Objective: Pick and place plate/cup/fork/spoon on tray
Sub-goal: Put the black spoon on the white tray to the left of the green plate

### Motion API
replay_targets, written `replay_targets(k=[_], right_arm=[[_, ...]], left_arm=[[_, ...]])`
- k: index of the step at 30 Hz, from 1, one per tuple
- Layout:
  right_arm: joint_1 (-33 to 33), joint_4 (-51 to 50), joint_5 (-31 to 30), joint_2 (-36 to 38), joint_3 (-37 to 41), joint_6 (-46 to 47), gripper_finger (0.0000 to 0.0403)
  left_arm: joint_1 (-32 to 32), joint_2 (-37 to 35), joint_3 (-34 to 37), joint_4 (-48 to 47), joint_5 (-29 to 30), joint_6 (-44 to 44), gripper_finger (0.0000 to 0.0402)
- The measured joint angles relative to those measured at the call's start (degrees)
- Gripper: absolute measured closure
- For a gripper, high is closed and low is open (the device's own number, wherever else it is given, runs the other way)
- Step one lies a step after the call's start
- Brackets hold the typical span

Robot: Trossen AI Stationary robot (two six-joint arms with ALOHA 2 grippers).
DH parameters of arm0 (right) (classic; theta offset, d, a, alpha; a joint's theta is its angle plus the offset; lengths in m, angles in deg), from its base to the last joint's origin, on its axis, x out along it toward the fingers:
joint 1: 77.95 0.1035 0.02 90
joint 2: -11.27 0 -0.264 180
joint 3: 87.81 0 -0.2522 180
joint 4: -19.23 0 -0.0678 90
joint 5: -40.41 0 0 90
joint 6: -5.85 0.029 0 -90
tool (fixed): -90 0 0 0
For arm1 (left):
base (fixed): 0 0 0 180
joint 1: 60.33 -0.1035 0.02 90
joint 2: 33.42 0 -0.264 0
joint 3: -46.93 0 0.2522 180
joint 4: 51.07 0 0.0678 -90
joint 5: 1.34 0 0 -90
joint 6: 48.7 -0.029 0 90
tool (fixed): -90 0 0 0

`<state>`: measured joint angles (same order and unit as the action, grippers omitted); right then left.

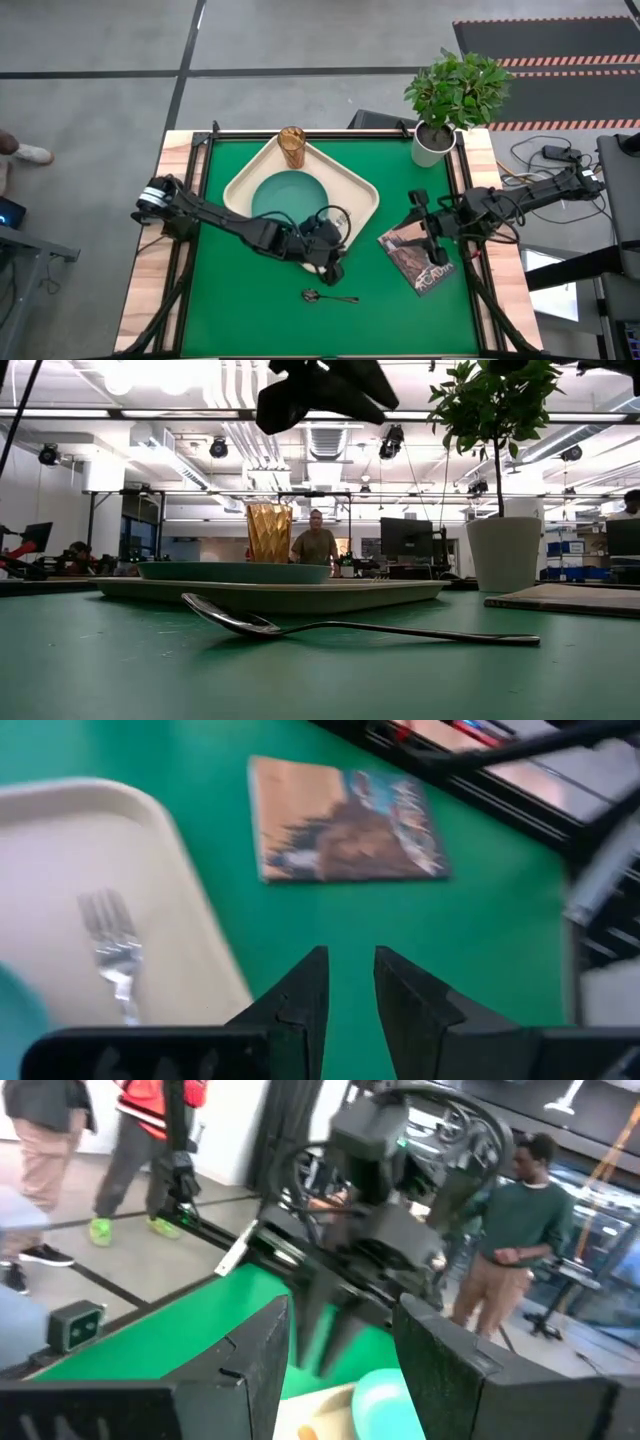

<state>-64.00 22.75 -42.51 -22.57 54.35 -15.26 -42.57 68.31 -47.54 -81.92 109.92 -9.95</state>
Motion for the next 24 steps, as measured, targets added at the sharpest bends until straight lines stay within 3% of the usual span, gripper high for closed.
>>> replay_targets(k=[10, 17, 21, 24], right_arm=[[0.00, -2.39, -1.65, 0.07, 0.00, 1.59, 0.0236], [0.00, -2.22, -1.72, -0.10, 0.00, 1.62, 0.0236], [0.02, -2.32, -2.57, -0.05, 0.00, 1.56, 0.0236], [0.00, -2.41, -2.71, 0.04, 0.00, 1.00, 0.0236]], left_arm=[[3.12, 0.22, 0.39, 0.05, -15.03, 5.87, 0.0336], [6.50, 2.51, 0.70, 0.19, -15.66, 1.36, 0.0336], [7.04, 5.99, 0.63, 0.14, -20.78, 2.80, 0.0336], [7.80, 7.96, 0.07, 0.02, -21.07, 1.78, 0.0336]])
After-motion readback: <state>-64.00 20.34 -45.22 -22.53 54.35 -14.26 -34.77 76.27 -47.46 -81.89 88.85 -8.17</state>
